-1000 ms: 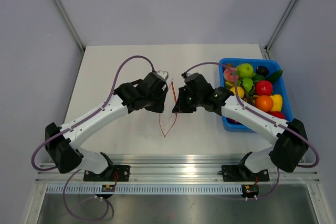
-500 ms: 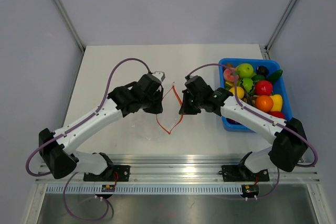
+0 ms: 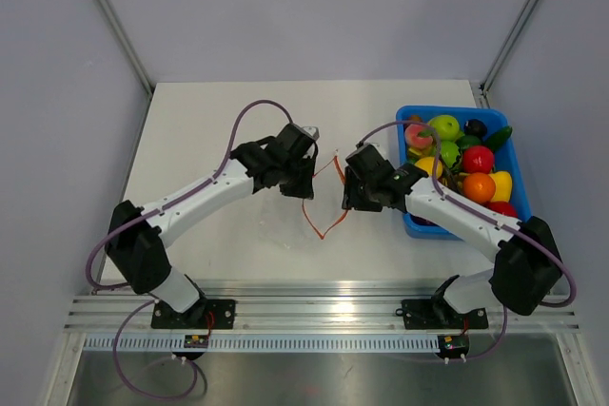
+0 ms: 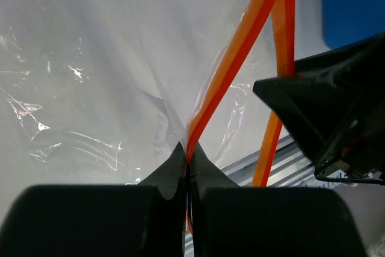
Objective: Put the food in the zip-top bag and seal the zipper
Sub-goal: Open the zipper of the food storage bag at the center of the board, then pick up the fake fruit from the bin.
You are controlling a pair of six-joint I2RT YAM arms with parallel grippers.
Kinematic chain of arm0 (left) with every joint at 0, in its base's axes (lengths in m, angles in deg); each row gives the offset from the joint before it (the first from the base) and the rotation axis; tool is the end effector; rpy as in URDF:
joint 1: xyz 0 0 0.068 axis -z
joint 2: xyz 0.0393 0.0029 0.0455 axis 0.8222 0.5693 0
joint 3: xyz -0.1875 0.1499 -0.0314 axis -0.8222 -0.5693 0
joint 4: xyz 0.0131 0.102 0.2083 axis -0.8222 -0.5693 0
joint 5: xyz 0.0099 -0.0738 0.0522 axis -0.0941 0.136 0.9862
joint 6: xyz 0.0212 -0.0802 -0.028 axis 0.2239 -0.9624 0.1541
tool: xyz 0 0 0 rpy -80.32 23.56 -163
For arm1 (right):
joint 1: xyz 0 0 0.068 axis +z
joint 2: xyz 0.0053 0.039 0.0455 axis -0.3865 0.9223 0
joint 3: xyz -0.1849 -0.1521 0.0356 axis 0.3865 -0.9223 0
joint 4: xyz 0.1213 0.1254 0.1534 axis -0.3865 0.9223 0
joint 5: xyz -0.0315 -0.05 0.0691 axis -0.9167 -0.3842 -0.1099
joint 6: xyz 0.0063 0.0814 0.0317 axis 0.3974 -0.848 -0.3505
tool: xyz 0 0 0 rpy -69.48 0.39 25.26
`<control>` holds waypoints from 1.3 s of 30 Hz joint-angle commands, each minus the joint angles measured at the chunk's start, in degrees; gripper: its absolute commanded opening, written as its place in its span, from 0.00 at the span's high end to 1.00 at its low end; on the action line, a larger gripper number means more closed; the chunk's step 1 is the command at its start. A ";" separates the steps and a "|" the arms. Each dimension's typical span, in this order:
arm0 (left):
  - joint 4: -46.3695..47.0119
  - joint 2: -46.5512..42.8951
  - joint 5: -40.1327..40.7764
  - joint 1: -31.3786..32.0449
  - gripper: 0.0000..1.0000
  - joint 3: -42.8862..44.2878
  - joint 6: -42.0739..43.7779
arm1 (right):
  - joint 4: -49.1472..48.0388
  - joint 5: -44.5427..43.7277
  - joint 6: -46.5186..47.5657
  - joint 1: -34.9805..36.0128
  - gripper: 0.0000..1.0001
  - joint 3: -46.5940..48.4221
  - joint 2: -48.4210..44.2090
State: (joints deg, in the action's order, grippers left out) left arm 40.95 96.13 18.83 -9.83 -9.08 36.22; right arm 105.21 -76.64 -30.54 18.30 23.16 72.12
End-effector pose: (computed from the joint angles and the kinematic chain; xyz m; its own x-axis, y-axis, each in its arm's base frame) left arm 0.2234 -0.2318 0.2408 -0.8799 0.1100 -0.4623 0.2940 0.8903 -0.3476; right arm 0.2213 0.1794 0.1946 -0.8724 0.0448 -0.4867 -0.0844 0.9670 0.2403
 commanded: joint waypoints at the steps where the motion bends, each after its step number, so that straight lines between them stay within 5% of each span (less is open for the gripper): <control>1: 0.58 1.02 0.65 -0.12 1.00 5.01 -0.87 | 2.33 -4.49 1.74 0.01 0.39 3.42 -6.14; 9: -0.93 2.96 2.33 -0.03 1.00 7.12 -0.69 | 10.76 -16.08 3.50 -2.27 0.20 10.28 -14.93; 15: -0.22 4.80 2.24 -0.12 1.00 8.78 -1.22 | 11.05 -12.32 2.80 -19.66 0.03 7.92 -18.54; 24: 0.04 11.39 0.57 1.19 1.00 16.70 -2.27 | 4.99 -1.51 -1.24 -32.58 0.02 0.98 -17.31; 39: 1.18 23.26 -2.59 4.89 1.00 28.04 -2.63 | -3.46 5.53 -0.01 -39.37 0.02 -1.67 -10.46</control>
State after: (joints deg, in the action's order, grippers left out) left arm 40.09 118.62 18.06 -5.04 16.39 33.75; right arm 106.17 -73.03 -30.78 -20.52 21.78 60.56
